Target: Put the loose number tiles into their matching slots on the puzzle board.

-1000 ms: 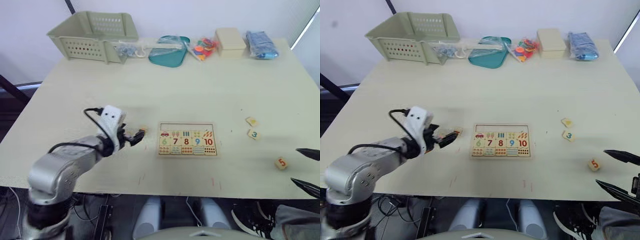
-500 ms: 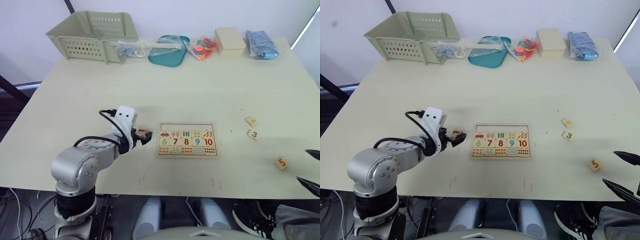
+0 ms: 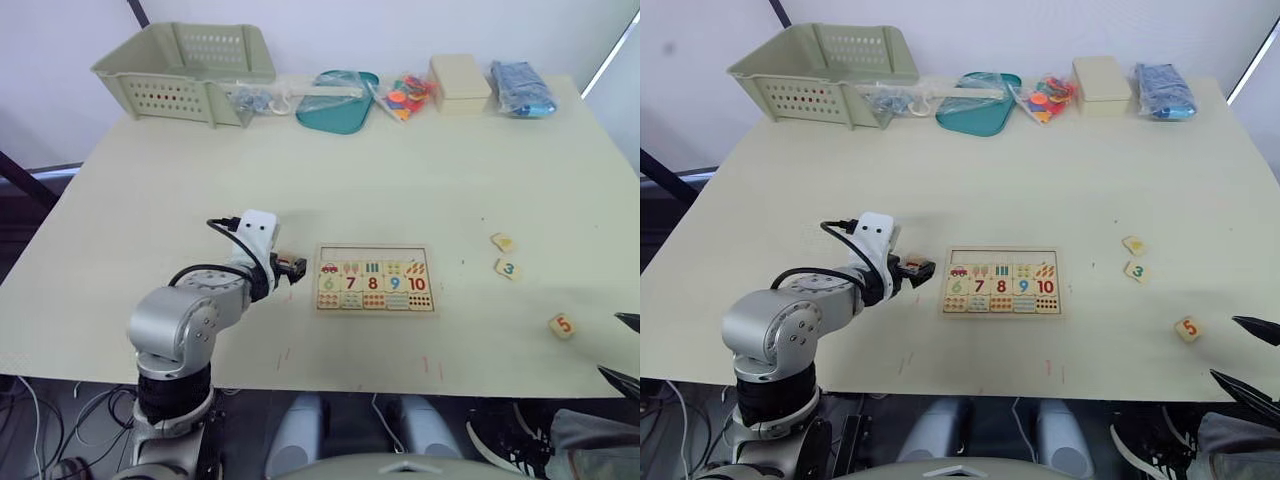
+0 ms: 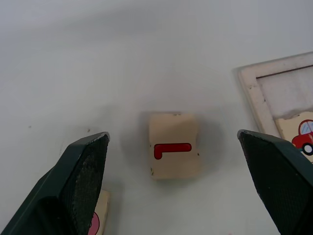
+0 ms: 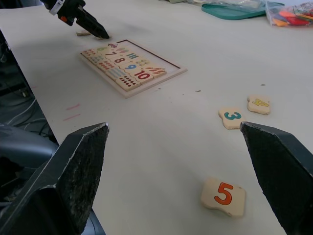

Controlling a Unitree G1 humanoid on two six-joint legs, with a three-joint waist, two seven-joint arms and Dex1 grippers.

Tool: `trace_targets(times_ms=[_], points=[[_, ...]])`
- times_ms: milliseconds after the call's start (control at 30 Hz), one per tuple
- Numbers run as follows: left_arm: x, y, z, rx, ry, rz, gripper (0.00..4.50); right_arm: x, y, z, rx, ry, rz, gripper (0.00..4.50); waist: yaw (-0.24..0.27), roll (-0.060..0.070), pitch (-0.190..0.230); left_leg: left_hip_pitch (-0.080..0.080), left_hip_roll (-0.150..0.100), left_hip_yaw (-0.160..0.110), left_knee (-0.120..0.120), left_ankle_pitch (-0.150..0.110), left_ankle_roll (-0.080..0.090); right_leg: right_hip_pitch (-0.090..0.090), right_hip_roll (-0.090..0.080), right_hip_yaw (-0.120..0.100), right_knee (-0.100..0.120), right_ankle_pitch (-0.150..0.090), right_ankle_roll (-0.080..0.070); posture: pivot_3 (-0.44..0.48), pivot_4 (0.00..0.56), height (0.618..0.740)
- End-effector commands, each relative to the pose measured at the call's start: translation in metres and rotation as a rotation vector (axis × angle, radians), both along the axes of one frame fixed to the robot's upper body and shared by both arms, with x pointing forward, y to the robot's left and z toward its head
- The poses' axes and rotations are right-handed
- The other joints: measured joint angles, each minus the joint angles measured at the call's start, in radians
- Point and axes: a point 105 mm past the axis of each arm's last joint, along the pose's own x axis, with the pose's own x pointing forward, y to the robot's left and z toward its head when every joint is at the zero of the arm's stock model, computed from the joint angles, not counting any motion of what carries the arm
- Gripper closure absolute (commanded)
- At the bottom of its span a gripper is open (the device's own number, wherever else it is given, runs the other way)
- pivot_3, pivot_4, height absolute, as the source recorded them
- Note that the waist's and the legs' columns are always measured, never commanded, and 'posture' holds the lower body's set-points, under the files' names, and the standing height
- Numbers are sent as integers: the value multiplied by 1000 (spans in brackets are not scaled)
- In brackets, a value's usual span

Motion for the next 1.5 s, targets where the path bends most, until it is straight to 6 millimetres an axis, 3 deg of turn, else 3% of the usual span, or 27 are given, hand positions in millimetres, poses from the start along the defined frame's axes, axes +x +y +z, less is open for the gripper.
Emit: trace_targets(times_ms=[33,867,933,1333,1433,1500], points=[[-1,-1,1,21,-6,-10,20,-2,-2,10,-19,-52,-12,0,0,0,0,0,0,0,0,0,0,0,0,0,0,0,0,0,150,740],[-14,-5,-14,35,51,-5,20,5,4,15,-13,-41,26,0,0,1,-1,1,0,1,0,0,0,0,0,1,0,0,0,0,150,740],[-15,-5,-16,37,57,-5,516,5,4,14,-12,-38,28,0,0,1,-1,1,0,1,0,0,0,0,0,1,0,0,0,0,150,740],[-16,-2,-24,49,42,-8,516,7,4,14,-12,-32,33,0,0,6,-4,2,0,2,0,-1,1,1,0,2,0,0,0,0,150,740],[-17,-2,-25,48,43,-7,1247,7,4,14,-11,-30,33,0,0,6,-4,2,0,2,0,-1,2,1,0,2,0,0,0,0,150,740],[-17,-1,-25,50,44,-2,1247,6,4,13,-9,-28,34,0,0,6,-4,2,0,2,0,-1,2,1,0,2,0,0,0,0,150,740]])
